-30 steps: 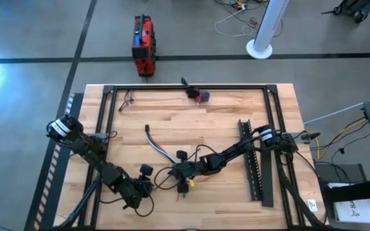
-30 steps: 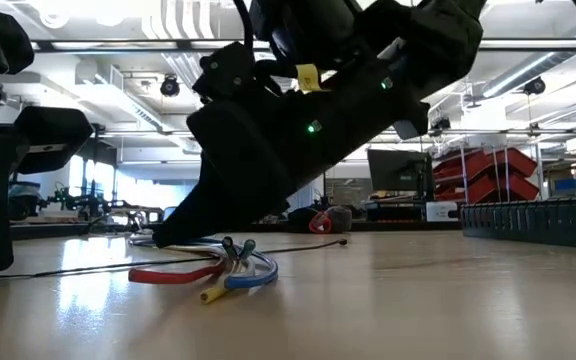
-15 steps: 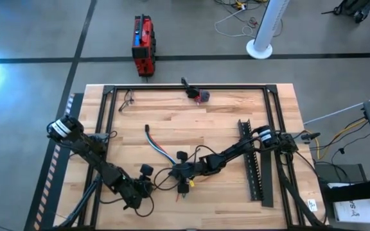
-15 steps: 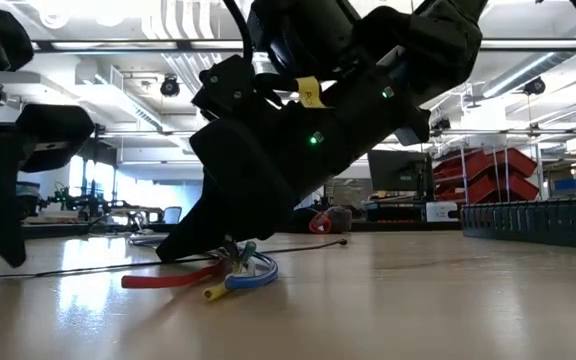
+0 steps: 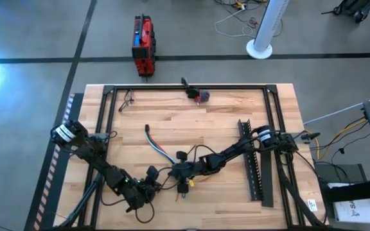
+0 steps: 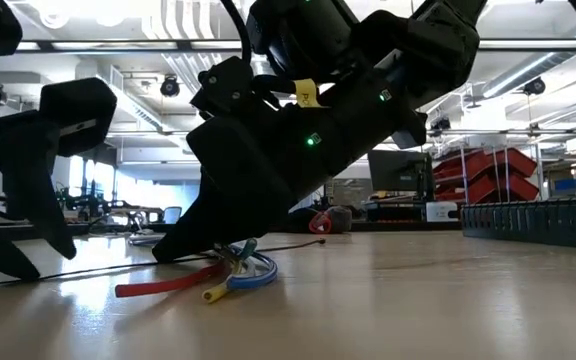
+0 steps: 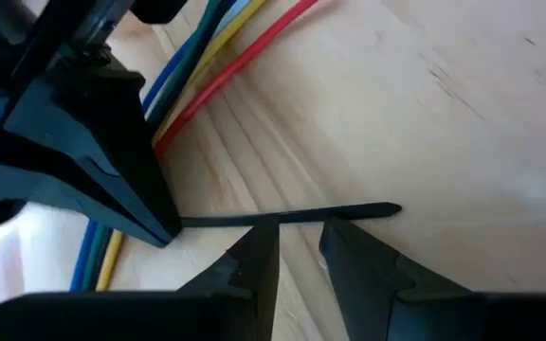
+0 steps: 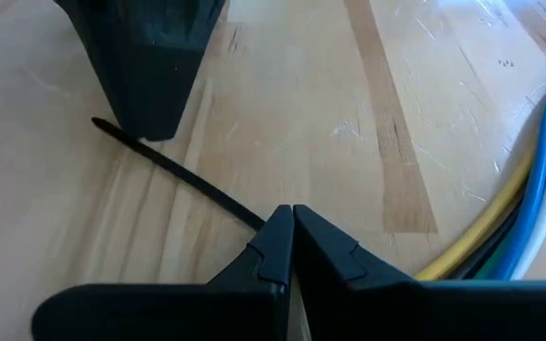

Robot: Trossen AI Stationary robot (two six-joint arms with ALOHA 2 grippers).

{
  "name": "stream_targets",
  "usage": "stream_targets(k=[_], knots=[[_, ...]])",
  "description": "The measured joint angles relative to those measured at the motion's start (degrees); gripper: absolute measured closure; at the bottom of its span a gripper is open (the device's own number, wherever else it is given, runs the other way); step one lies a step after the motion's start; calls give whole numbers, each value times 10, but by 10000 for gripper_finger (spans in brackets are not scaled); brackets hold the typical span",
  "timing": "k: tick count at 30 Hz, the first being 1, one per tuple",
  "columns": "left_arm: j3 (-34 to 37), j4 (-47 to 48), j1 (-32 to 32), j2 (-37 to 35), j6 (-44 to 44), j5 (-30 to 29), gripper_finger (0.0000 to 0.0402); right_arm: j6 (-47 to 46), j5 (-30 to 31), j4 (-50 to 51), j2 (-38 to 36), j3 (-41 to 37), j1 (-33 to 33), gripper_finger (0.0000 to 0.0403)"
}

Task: Ziptie cables
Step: Close the cables together using a zip tie

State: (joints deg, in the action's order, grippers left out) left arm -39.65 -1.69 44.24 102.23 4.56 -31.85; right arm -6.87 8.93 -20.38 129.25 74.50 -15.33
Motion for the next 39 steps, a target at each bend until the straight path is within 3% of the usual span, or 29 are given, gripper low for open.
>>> stream_targets(k=[9,16,23,39], knots=[[0,4,-5,-4,29,1,324,0,-1,2,0,0,1,403],[-1,59,-7,-53,37,29,327,0,0,4,1,0,1,403],[0,92,-7,-51,123,58,318,0,0,4,1,-1,2,403],[2,3,-5,-13,317,59,318,4,0,4,1,-1,3,403]])
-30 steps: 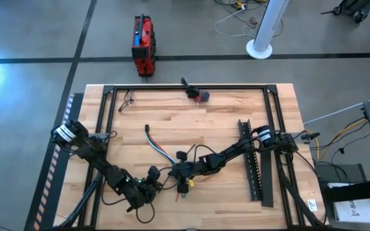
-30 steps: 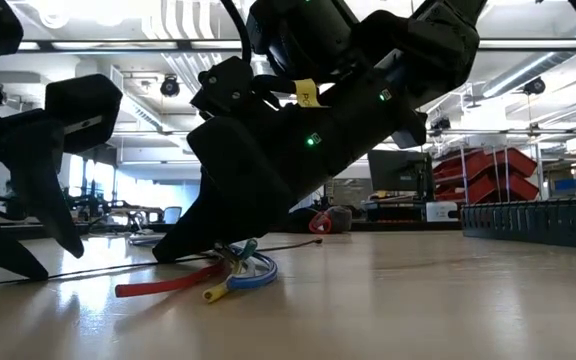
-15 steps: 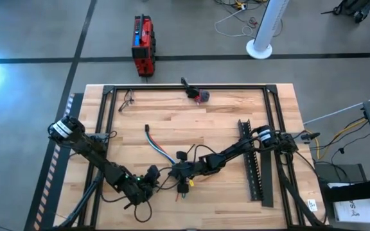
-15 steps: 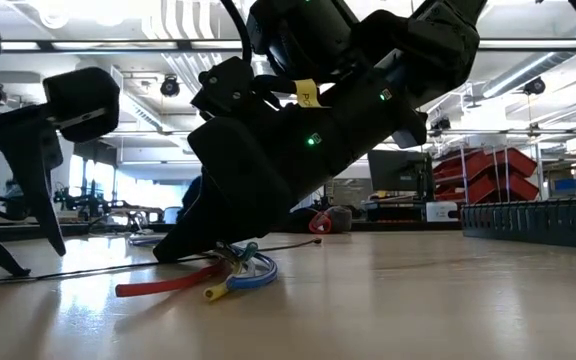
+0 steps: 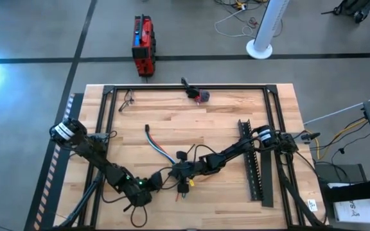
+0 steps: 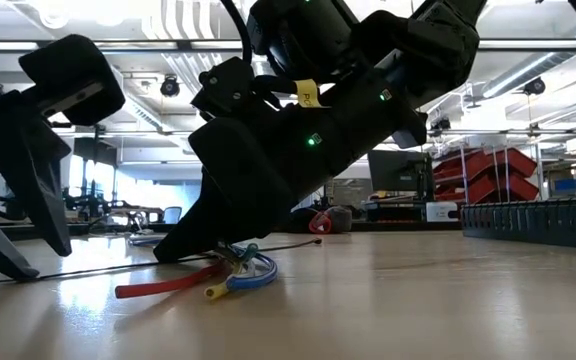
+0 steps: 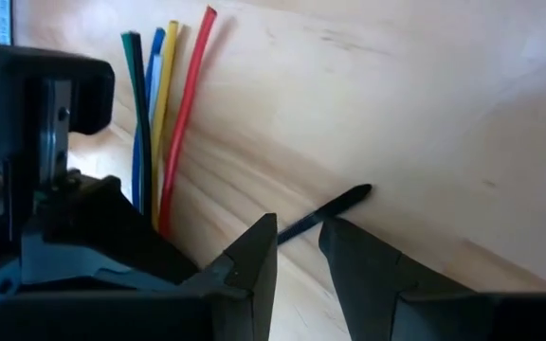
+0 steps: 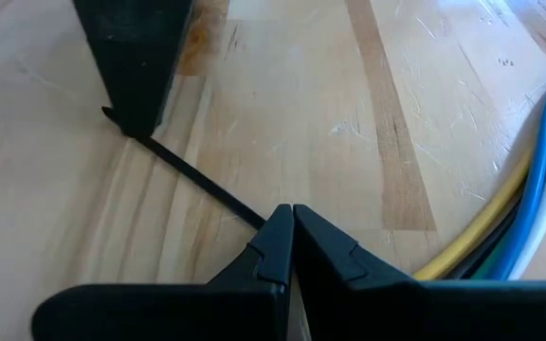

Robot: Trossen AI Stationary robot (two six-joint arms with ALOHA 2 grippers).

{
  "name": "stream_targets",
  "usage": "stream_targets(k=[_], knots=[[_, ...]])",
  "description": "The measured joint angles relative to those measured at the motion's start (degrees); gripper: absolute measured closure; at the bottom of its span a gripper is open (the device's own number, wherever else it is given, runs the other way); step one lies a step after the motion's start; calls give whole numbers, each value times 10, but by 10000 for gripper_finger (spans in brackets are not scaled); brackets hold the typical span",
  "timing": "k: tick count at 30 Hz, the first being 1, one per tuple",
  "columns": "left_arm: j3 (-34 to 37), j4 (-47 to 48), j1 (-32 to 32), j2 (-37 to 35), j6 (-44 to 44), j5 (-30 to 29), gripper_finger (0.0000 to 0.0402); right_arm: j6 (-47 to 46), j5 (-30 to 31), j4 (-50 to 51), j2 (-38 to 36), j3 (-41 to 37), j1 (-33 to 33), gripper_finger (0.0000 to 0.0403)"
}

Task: Ziptie cables
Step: Close the cables together using a zip tie

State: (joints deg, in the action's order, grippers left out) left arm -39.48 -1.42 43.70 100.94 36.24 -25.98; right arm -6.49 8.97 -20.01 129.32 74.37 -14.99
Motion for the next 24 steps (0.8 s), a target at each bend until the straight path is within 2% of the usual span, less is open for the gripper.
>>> stream_targets(k=[7,12,19,24], knots=[[-16,14,2,-15,9,-23,315,1,0,0,0,0,0,403],[-42,73,6,-17,-32,-29,318,4,0,2,-4,0,0,403],[-44,88,10,-18,-88,-32,318,30,2,24,-38,-4,-5,403],[-44,100,13,-18,-122,-34,323,37,31,97,-65,-1,-4,403]])
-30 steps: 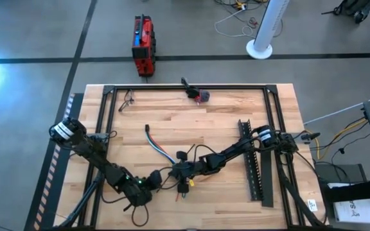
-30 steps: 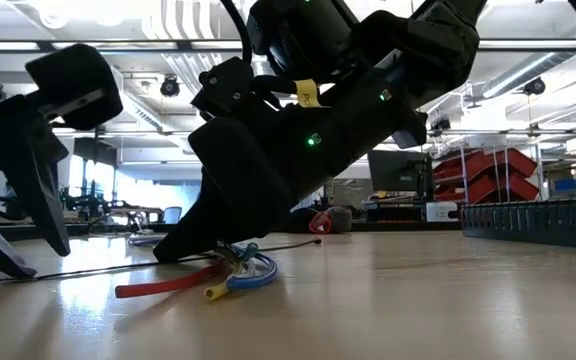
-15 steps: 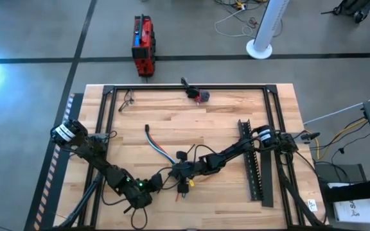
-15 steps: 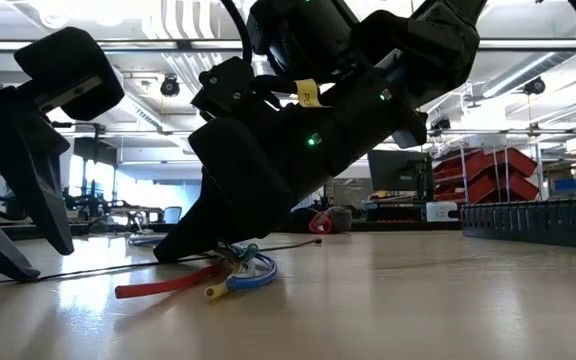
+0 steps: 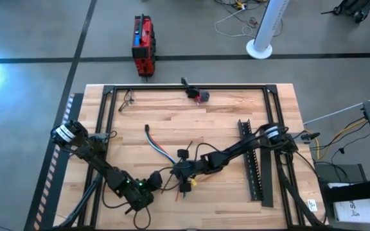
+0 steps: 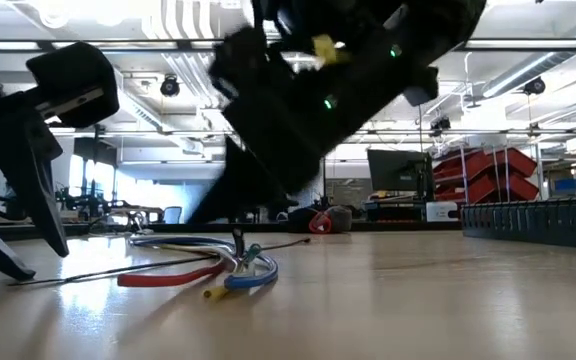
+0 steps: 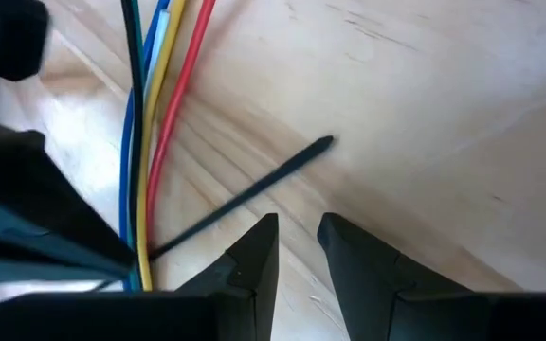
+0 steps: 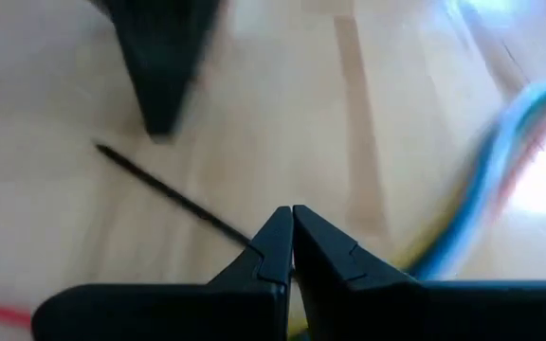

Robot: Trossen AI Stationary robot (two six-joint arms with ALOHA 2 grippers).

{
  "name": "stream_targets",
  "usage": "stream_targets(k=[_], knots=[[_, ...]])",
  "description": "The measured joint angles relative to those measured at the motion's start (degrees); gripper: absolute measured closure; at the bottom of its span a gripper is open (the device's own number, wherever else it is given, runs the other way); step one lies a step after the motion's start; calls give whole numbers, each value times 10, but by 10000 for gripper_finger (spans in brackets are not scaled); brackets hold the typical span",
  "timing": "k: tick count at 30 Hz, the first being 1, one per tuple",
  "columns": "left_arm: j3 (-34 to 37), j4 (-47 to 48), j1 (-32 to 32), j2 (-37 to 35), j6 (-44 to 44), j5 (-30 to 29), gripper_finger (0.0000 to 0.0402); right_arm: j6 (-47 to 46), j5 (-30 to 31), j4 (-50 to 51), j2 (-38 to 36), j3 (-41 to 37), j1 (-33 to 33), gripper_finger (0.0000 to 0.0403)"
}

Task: Ziptie cables
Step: Close the cables together using a zip tie

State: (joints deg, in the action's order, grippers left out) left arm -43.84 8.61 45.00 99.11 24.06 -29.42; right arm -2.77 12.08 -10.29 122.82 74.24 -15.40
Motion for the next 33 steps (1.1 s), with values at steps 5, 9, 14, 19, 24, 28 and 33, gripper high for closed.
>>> stream_targets(k=[5,9,14,19,24,28,33], knots=[[3,1,0,0,-26,6,320,-4,14,33,4,-1,2,403],[4,-1,0,0,-33,7,313,-19,15,17,17,1,2,403],[4,-1,0,0,-39,2,303,-31,17,12,18,1,0,403],[4,0,0,0,-51,0,296,-3,22,55,-35,-1,1,403],[4,0,0,0,-76,-2,295,0,92,124,-123,-22,4,403],[4,0,1,-1,-113,-17,300,-65,106,136,-178,-82,18,403],[7,16,1,-30,-157,-26,302,-176,109,133,-219,-177,40,403]])
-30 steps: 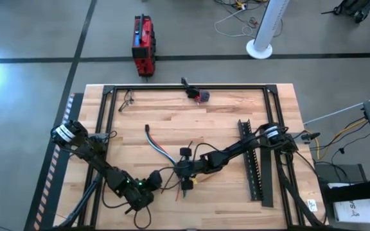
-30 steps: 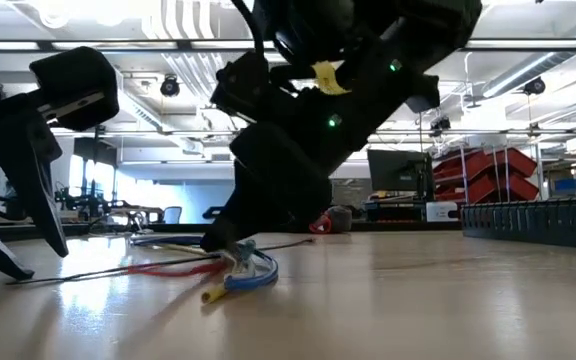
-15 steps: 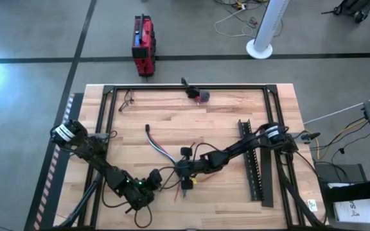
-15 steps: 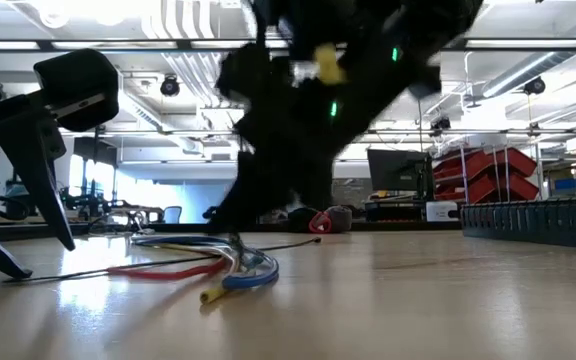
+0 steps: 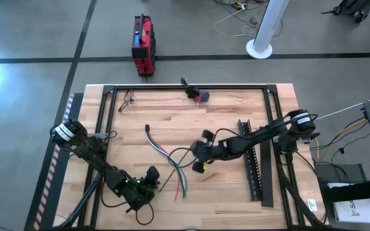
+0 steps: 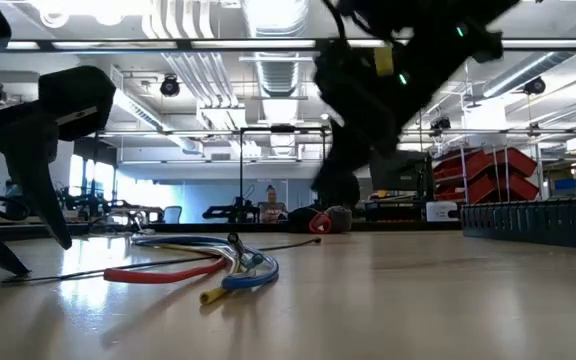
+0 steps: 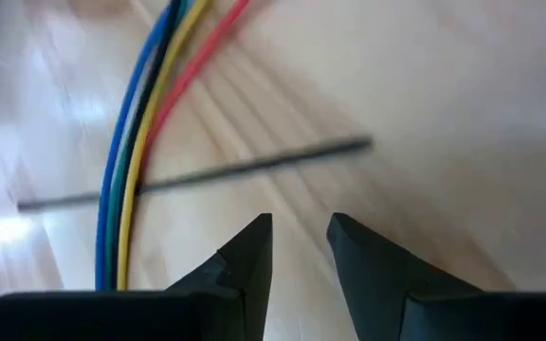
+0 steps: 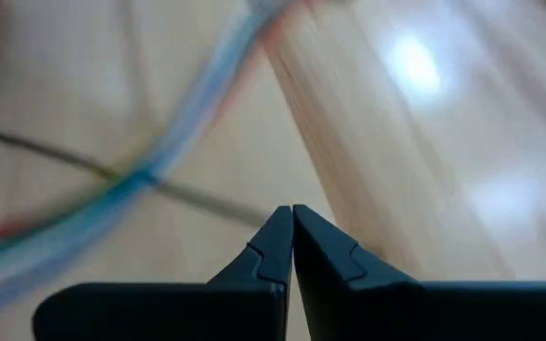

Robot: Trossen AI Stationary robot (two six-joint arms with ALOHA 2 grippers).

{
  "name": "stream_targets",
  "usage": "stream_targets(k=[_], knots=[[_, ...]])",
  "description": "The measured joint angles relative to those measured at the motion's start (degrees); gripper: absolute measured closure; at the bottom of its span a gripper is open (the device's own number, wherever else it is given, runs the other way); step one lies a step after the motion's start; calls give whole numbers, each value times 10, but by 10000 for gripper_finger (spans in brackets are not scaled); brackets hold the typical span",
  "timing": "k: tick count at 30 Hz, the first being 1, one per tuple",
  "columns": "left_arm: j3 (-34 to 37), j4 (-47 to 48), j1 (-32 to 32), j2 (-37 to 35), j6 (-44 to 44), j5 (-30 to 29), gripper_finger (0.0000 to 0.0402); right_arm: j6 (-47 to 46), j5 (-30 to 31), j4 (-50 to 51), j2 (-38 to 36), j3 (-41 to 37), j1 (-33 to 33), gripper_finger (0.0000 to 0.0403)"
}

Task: Ziptie cables
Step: Close the cables together using a zip tie

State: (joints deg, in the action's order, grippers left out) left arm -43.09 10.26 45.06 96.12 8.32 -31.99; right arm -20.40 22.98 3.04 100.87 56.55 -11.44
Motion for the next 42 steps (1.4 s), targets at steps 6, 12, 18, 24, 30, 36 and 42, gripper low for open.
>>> stream_targets(k=[6,12,18,24,30,36,42], knots=[[-2,-9,-3,-70,-58,-17,288,-82,-20,-13,-12,-57,29,403],[3,-58,-39,-98,-139,-18,285,-97,-83,-67,-5,-77,76,371],[33,-188,-82,-57,-183,56,305,-97,-95,-90,-5,-78,106,309],[37,-204,-109,0,-214,56,331,-95,-101,-110,2,-79,109,264],[35,-211,-112,40,-221,64,346,-91,-100,-133,25,-78,108,256],[34,-211,-113,65,-254,75,357,-129,-131,-139,41,-79,119,272],[36,-207,-113,64,-244,79,368,-168,-163,-194,76,-77,140,270]])
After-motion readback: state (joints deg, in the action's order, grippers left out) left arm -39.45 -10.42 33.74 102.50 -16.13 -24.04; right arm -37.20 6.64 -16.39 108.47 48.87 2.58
